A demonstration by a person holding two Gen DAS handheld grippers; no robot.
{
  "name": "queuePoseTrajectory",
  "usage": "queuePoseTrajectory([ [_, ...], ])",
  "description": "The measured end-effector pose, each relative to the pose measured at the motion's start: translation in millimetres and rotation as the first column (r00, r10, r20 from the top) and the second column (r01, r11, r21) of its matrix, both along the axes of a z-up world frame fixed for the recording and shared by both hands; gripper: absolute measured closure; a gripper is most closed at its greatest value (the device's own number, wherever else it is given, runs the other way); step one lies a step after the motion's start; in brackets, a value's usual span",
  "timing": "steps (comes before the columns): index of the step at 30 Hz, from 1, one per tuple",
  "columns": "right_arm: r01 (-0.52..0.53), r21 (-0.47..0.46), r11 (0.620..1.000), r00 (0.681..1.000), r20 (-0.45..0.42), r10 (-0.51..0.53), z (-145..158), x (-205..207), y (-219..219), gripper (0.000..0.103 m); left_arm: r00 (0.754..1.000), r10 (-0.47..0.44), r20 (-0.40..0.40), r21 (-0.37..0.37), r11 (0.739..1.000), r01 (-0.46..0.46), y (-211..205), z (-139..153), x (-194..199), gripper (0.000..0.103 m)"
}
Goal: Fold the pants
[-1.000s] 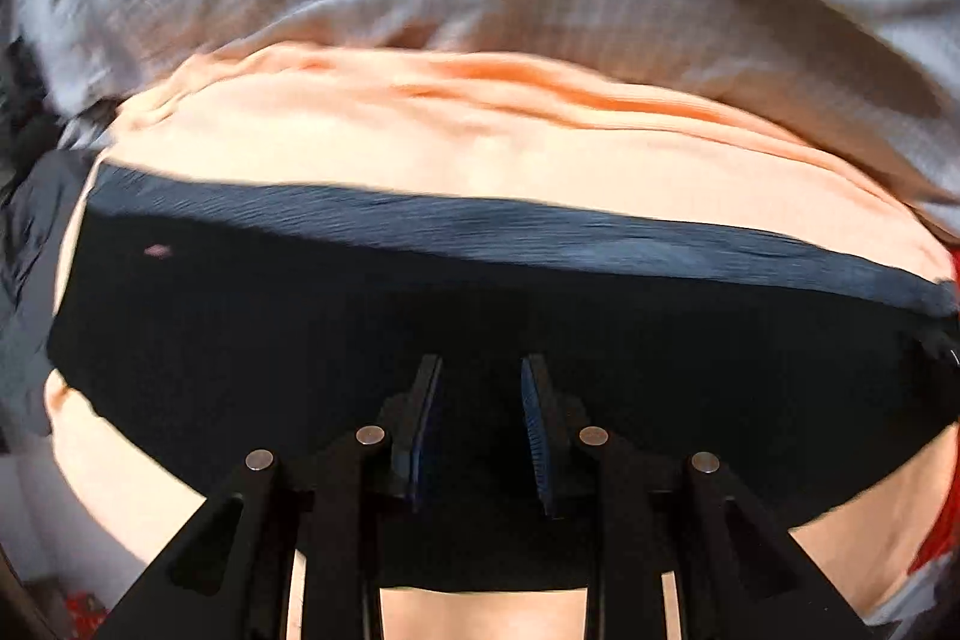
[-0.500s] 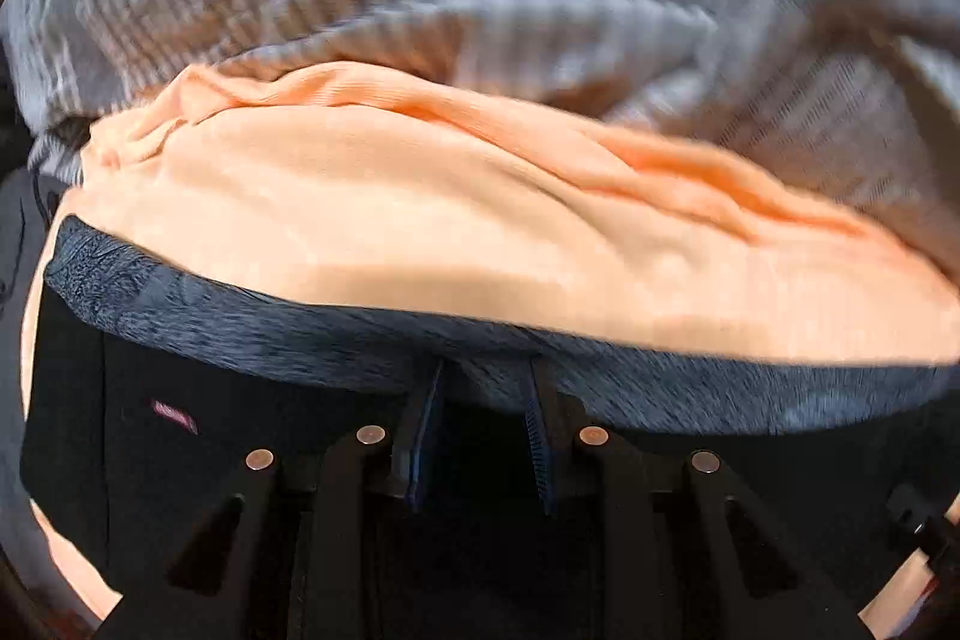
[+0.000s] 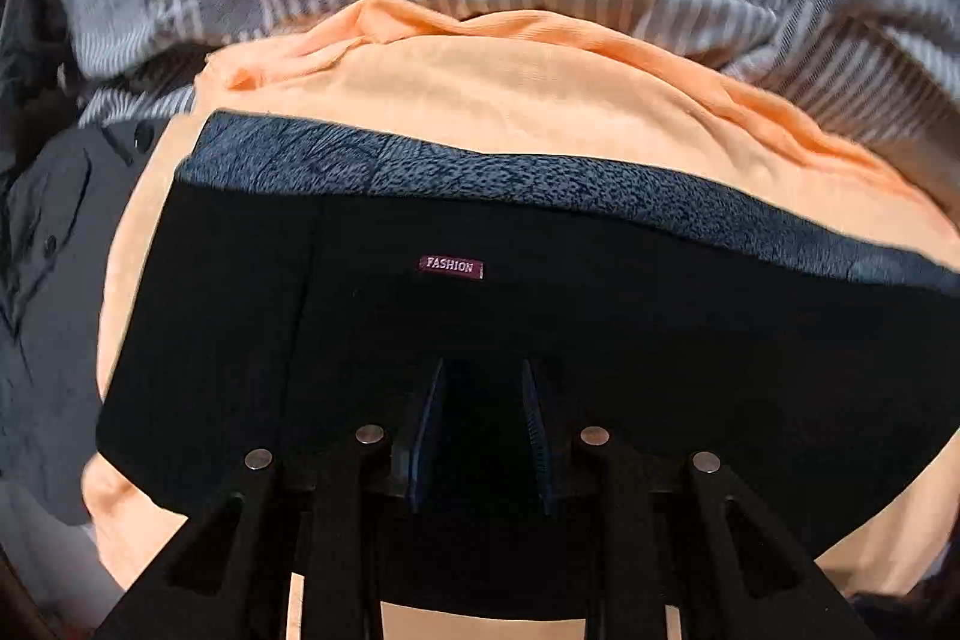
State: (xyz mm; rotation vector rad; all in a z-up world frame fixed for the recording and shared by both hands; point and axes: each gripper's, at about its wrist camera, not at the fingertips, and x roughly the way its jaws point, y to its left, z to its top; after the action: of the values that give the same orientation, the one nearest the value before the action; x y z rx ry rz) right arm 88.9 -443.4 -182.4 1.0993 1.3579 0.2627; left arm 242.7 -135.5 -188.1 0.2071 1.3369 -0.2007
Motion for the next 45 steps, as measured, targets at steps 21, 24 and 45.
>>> queuePoseTrajectory([
  [21,0.014,-0.133,0.991,0.994,-0.106,-0.028,7.0,-24.6,6.4,0.095,0.988,-0.150,-0.043,-0.018,0.989,0.150,-13.7,28.0,-24.4,0.073],
  [24,0.044,-0.252,0.967,0.997,-0.050,-0.059,31.8,-15.1,-22.4,0.088,0.972,-0.227,-0.065,-0.046,0.973,0.225,-37.5,28.8,-52.3,0.073],
  [45,0.037,-0.474,0.880,0.997,-0.046,-0.067,57.5,-27.4,-94.7,0.045,0.964,-0.257,-0.070,0.124,0.957,0.264,-103.7,10.4,-102.4,0.073],
])
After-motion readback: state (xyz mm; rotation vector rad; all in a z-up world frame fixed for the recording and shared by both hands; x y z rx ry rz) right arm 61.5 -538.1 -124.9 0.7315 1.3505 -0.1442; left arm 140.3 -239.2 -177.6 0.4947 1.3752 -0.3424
